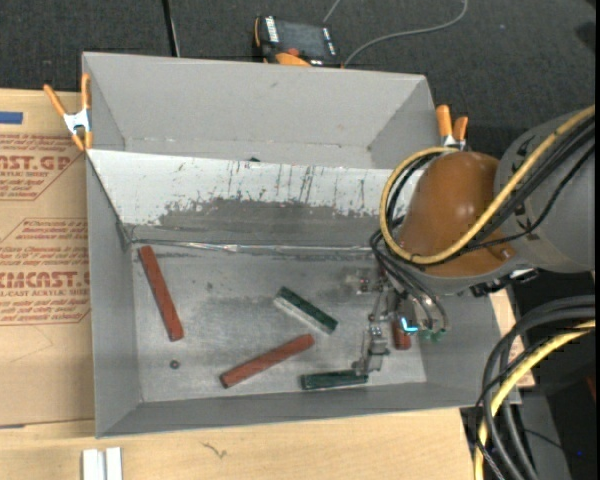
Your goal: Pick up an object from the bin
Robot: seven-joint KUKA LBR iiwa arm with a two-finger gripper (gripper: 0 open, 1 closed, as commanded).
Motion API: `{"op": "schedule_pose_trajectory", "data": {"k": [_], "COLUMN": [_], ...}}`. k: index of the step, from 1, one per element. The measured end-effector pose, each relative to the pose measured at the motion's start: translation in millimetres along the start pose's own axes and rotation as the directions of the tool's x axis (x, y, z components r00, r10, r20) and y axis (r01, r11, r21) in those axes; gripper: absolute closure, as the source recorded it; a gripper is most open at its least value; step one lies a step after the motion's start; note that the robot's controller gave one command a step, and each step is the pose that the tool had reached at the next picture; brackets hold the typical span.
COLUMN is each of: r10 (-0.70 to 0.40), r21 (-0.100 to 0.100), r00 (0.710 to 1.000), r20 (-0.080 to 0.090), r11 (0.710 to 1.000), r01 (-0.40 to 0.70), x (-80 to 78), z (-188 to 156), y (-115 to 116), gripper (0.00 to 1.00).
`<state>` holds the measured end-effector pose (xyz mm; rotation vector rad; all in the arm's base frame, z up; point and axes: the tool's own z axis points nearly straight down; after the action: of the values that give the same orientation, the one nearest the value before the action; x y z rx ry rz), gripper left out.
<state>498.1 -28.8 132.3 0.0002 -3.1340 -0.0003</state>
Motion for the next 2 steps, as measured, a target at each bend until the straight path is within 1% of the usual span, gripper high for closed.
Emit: {"op": "schedule_pose_trajectory", "data": {"k": [1,2], "r10": [0.059,-0.043], "r21": [-0.004,-0.001], "r00": [0.998,0.999], "r20": [0.006,0.007], "r11": [0.998,0.999], "r01": [-0.059,0.043], "x": [-41.9,-7.7], "z": [65.9,31.9], "y": [61.3,98.2], "gripper": [0.0,0.0]}}
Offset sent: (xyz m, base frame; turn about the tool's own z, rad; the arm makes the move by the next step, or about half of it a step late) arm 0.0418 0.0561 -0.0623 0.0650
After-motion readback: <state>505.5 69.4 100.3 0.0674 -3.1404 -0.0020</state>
